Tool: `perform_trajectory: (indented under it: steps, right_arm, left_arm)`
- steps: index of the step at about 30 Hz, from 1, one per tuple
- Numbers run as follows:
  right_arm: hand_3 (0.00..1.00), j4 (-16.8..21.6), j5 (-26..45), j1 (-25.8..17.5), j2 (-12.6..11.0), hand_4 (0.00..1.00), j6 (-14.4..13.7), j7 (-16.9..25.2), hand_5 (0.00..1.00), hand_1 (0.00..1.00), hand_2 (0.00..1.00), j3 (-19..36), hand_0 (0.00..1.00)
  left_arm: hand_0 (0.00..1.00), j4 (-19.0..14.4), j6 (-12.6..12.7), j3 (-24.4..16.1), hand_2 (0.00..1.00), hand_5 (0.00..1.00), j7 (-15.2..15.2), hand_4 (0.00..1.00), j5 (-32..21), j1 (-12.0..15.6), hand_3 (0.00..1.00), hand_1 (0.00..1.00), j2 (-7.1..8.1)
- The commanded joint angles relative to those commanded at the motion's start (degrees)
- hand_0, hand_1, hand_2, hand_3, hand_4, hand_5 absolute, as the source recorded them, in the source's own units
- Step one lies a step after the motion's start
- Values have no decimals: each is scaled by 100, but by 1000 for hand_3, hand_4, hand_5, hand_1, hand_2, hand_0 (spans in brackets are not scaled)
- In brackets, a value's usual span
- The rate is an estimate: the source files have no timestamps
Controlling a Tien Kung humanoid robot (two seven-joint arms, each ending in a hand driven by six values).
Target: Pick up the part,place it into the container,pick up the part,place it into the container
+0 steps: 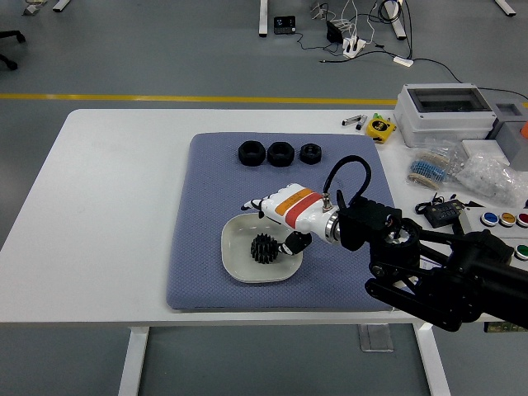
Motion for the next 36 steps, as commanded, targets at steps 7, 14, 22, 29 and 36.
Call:
perform_trajectory:
  steps: [7,14,22,29,36]
  right_arm:
    - [930,93,20,-11,-181,836,-43,-56,81,492,725,441,329]
    - [939,377,671,-341,-492,912,-476,-97,140,665,792,985,537]
    - [942,1122,2608,-1011,-920,876,-985,1242,314,851,898,1634,879]
    - [894,1534,4284,-1591,-1068,960,-403,1762,550,850,859,2494,924]
    - [878,1233,5997,-2188,-1051,983,-191,1948,599,848,850,3674,934]
  left_arm:
    - [710,0,1,-20,632,679,-1,612,28,4,560,616,4]
    - [710,0,2,-45,634,677,0,611,65,7,561,617,-3]
    - [710,0,12,-99,634,677,-20,611,101,17,560,620,-14]
    - [710,0,17,-84,633,678,-34,609,89,-2,561,622,-21]
    - [710,0,19,-32,633,679,-62,608,-15,-29,561,624,-18]
